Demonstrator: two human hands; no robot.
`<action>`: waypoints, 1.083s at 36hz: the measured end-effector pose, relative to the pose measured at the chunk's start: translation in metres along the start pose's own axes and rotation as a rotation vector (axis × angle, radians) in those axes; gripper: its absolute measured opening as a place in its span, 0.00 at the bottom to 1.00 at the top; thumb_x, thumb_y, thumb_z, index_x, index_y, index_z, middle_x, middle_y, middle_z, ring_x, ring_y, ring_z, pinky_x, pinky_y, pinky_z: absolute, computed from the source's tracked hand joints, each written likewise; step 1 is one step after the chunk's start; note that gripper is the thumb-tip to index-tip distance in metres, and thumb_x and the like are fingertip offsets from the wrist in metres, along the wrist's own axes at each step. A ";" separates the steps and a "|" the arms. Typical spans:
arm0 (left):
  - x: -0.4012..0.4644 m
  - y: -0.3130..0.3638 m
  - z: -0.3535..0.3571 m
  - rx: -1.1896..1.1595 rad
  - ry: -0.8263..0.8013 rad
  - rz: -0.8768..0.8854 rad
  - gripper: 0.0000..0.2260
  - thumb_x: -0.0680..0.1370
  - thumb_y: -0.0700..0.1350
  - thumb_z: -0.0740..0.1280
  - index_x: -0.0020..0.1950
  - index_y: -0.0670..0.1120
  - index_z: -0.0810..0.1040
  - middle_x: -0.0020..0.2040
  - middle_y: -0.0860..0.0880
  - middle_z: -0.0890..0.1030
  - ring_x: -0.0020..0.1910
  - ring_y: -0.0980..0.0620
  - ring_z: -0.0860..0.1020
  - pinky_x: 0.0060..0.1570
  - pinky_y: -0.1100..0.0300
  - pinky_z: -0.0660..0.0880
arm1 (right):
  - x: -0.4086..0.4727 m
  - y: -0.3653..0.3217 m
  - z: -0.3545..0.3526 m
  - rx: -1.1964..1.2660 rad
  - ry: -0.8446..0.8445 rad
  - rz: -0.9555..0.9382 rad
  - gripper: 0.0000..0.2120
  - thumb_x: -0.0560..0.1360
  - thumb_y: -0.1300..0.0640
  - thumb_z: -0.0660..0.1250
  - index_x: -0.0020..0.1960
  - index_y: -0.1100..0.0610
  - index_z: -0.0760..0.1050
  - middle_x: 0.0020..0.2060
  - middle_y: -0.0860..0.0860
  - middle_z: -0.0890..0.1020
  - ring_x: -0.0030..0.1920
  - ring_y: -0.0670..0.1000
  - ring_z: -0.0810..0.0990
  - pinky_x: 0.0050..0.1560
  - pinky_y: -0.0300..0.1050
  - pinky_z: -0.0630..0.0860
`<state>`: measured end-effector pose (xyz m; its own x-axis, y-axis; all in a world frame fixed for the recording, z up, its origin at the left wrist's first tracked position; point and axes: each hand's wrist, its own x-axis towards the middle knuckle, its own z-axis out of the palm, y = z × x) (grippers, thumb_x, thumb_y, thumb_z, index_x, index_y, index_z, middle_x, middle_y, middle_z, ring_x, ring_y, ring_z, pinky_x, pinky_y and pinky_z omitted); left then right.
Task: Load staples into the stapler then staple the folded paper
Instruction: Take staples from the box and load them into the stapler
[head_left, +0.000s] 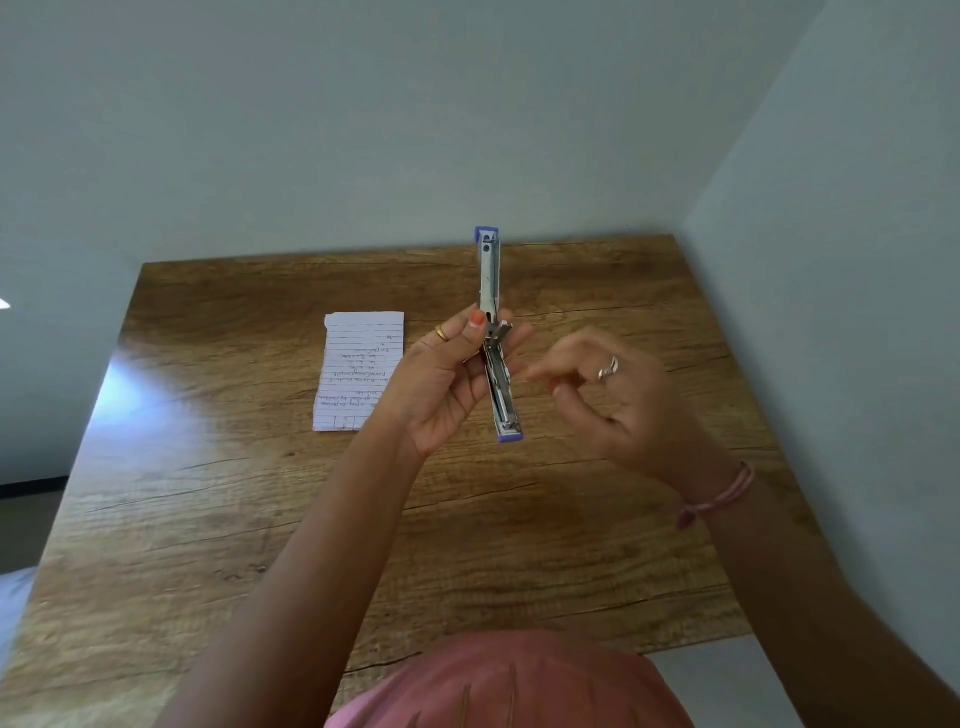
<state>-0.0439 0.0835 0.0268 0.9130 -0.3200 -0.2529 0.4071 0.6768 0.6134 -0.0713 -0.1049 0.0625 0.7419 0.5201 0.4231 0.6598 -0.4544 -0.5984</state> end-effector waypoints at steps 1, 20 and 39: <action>0.000 0.000 0.000 0.002 0.008 -0.002 0.11 0.79 0.39 0.62 0.60 0.39 0.77 0.49 0.45 0.85 0.51 0.48 0.84 0.49 0.53 0.82 | 0.002 0.001 0.001 0.039 0.016 0.068 0.12 0.75 0.63 0.63 0.57 0.59 0.78 0.47 0.48 0.78 0.41 0.47 0.78 0.42 0.46 0.78; 0.001 0.003 -0.001 -0.002 0.010 0.040 0.14 0.75 0.40 0.65 0.59 0.40 0.77 0.50 0.46 0.85 0.55 0.46 0.82 0.56 0.48 0.79 | -0.002 0.010 0.017 0.208 0.160 0.156 0.14 0.74 0.66 0.59 0.46 0.54 0.81 0.46 0.48 0.79 0.43 0.52 0.80 0.41 0.55 0.78; -0.006 -0.027 -0.012 -0.037 0.098 0.261 0.16 0.77 0.38 0.64 0.64 0.42 0.76 0.51 0.46 0.83 0.58 0.49 0.80 0.58 0.53 0.77 | -0.015 0.004 0.053 0.824 0.382 0.702 0.15 0.65 0.53 0.76 0.52 0.49 0.81 0.43 0.53 0.87 0.43 0.50 0.86 0.43 0.38 0.81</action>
<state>-0.0603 0.0749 0.0029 0.9845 -0.0669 -0.1622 0.1566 0.7523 0.6400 -0.0863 -0.0761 0.0179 0.9961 0.0218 -0.0857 -0.0878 0.1275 -0.9879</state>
